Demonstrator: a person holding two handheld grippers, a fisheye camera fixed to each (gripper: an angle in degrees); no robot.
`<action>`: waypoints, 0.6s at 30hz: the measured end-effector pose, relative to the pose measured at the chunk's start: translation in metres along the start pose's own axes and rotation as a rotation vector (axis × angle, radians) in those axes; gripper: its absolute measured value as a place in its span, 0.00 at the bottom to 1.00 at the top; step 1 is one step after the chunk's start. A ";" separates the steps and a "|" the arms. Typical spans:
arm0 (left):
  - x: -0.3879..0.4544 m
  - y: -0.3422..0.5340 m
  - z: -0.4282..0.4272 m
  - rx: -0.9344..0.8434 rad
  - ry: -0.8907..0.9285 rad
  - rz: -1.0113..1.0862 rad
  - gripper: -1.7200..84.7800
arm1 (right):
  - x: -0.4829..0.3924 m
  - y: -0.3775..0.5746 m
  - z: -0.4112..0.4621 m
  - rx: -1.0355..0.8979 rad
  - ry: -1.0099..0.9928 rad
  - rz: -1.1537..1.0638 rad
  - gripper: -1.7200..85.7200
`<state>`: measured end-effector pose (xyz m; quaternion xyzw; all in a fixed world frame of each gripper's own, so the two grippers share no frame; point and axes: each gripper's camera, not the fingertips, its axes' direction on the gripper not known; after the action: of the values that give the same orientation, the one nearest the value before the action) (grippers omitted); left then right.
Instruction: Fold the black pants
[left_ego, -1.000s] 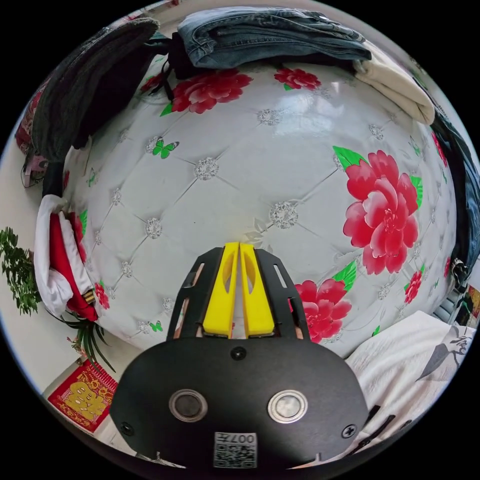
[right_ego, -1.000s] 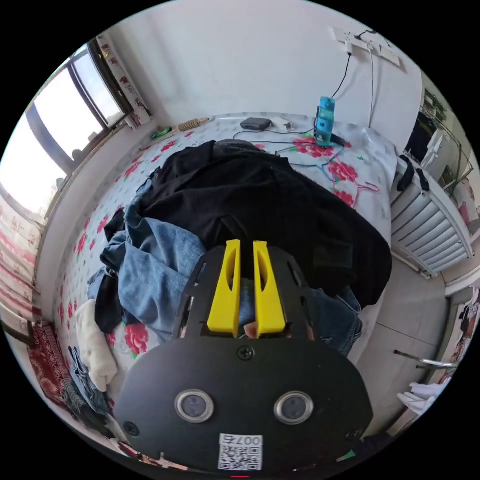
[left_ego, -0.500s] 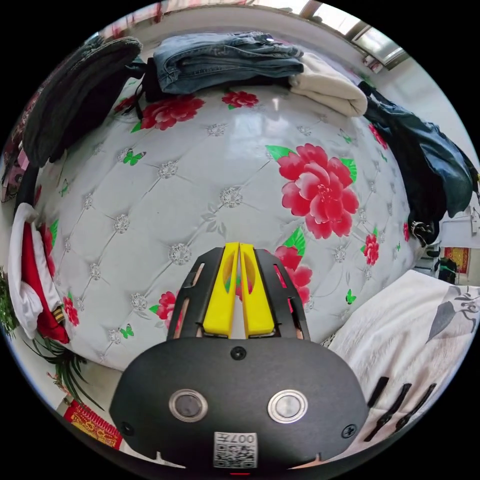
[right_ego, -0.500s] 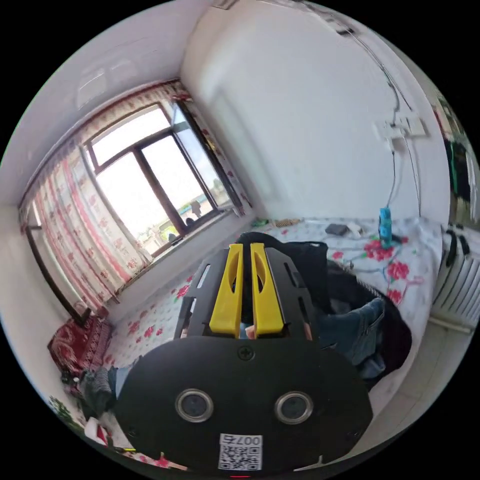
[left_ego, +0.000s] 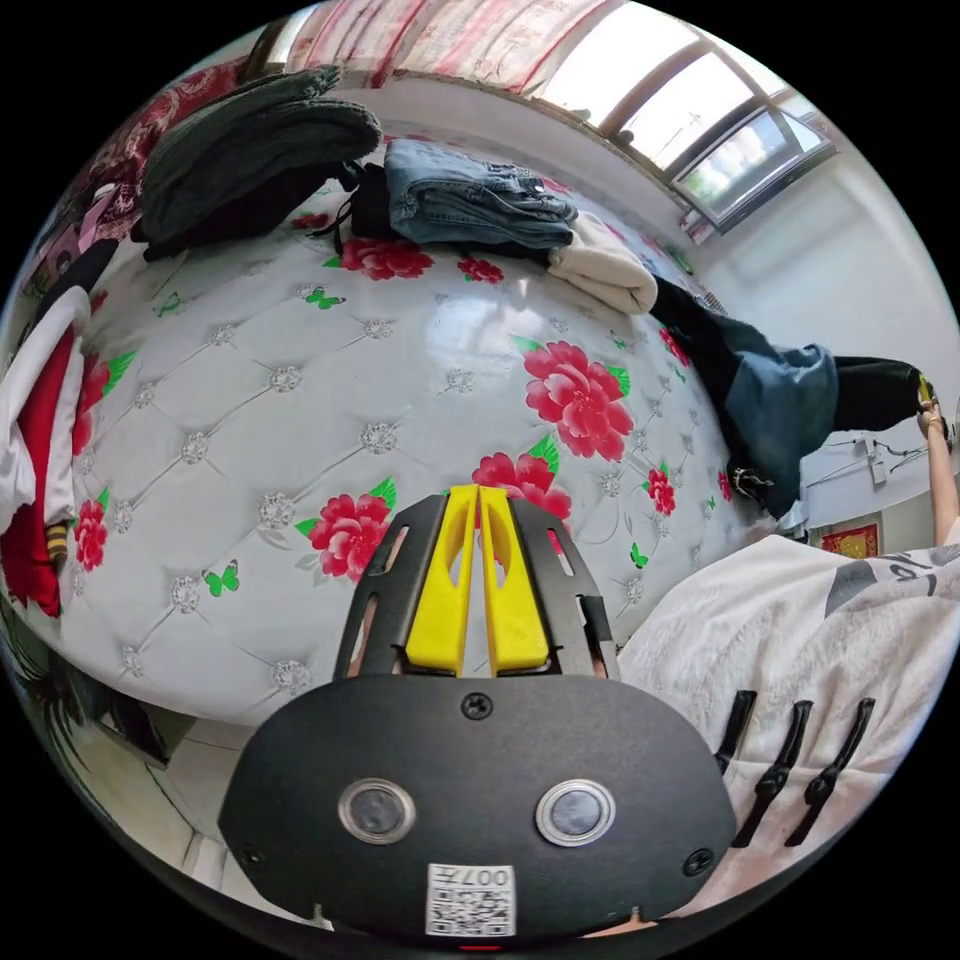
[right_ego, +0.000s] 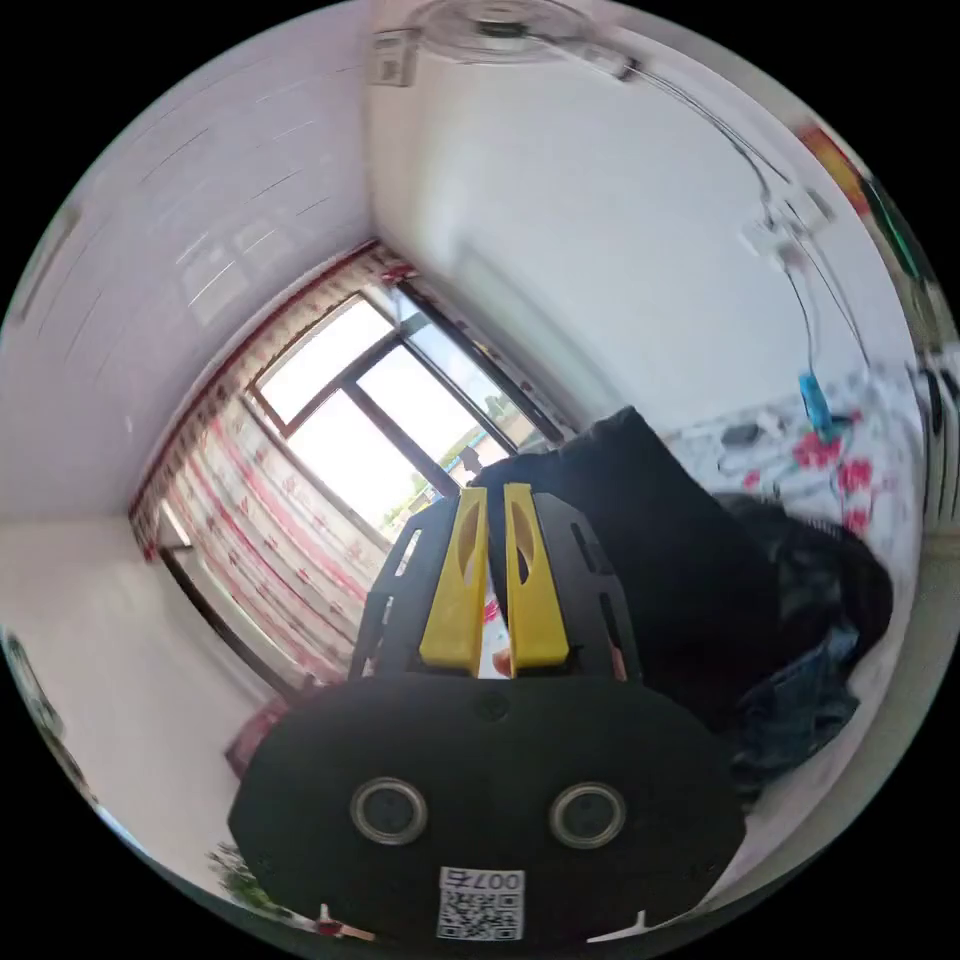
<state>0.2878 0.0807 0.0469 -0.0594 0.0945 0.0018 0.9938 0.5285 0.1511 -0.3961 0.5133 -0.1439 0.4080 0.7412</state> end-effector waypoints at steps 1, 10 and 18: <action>-0.012 0.012 -0.006 0.014 0.016 -0.012 0.01 | 0.012 0.005 -0.002 -0.006 0.001 0.055 0.02; -0.092 0.091 -0.066 0.110 0.037 -0.114 0.01 | -0.137 0.007 -0.055 0.060 -0.287 -0.310 0.03; -0.106 0.105 -0.116 0.292 0.141 -0.078 0.01 | -0.394 0.145 -0.096 0.036 -0.830 -1.005 0.03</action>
<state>0.1606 0.1722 -0.0590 0.0818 0.1611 -0.0548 0.9820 0.1534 0.0755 -0.5936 0.6455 -0.1538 -0.2180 0.7157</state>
